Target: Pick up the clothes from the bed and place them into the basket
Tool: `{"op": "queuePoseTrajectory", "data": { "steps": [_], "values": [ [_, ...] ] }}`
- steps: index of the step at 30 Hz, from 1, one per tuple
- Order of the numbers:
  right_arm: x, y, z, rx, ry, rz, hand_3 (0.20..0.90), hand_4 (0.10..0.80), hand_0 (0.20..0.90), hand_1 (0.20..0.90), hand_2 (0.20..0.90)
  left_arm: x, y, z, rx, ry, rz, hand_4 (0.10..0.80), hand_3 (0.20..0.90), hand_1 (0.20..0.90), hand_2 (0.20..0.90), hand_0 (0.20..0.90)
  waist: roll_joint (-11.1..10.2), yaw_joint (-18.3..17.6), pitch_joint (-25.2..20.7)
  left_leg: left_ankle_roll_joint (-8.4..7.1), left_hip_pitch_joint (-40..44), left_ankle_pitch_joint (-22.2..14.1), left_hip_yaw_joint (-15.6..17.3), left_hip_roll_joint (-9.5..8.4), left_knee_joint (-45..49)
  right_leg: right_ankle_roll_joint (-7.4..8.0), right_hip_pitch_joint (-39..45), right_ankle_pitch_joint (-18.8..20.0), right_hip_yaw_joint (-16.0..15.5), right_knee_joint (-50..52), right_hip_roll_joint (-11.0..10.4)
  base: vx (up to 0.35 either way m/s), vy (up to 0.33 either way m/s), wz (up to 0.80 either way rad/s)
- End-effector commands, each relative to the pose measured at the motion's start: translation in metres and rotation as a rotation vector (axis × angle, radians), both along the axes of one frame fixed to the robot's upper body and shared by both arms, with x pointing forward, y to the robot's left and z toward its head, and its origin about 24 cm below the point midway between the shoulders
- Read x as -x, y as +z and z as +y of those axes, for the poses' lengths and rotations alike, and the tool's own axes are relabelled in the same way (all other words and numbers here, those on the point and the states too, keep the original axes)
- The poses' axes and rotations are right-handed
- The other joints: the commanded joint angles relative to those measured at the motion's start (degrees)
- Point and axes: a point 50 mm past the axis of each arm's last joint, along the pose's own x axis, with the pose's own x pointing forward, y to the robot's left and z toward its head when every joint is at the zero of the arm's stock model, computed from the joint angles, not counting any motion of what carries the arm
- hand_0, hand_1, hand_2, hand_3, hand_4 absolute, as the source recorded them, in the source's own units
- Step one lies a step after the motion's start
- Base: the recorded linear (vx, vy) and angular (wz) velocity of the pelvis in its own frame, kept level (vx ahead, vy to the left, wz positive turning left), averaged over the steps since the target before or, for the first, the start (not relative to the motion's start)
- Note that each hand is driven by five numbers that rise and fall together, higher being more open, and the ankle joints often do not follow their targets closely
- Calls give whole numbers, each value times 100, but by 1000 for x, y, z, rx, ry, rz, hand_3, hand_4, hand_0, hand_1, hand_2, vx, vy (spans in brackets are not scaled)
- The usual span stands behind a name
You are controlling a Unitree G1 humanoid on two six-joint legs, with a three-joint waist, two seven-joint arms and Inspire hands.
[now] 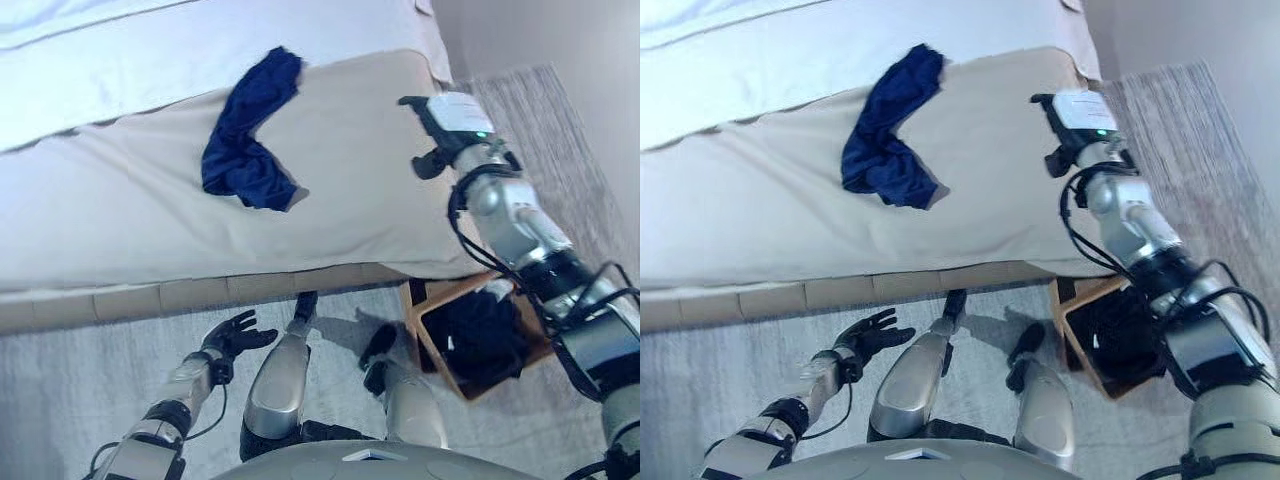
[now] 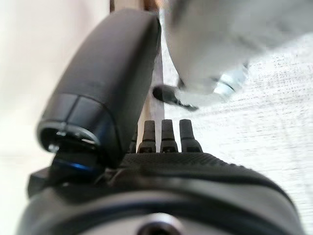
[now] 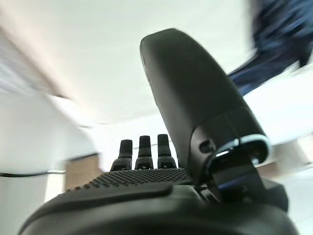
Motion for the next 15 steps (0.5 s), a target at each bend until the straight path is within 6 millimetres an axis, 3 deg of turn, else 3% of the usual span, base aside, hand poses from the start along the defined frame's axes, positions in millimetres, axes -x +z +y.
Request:
{"op": "queuePoseTrajectory", "data": {
  "steps": [1, 7, 15],
  "values": [
    [0, 74, 49, 95, 145, -360, 900, 800, 900, 900, 900, 24, 0, 35, -64, 39, 41, 800, 900, 900, 900, 900, -391, 435, -234, 434, -184, -935, 242, -330, 445, 302, 172, 14, 218, 310, -306, 8, 4, 46],
    [-9, 100, 67, 172, 93, -479, 900, 800, 900, 900, 900, 18, 6, 41, -35, 77, 3, 800, 900, 900, 900, 900, -514, 1113, -12, 389, -722, -746, -26, -345, 316, 352, 78, 1, -352, 233, -366, -50, 38, 38],
    [-31, 85, 52, 232, -73, -352, 900, 800, 900, 900, 900, 14, 8, 36, -4, 36, -54, 800, 900, 900, 900, 900, -455, 1605, 168, 352, -1071, -570, -280, -381, 261, 377, 34, -109, -904, 429, -448, -11, -5, 34]
  ]
}}
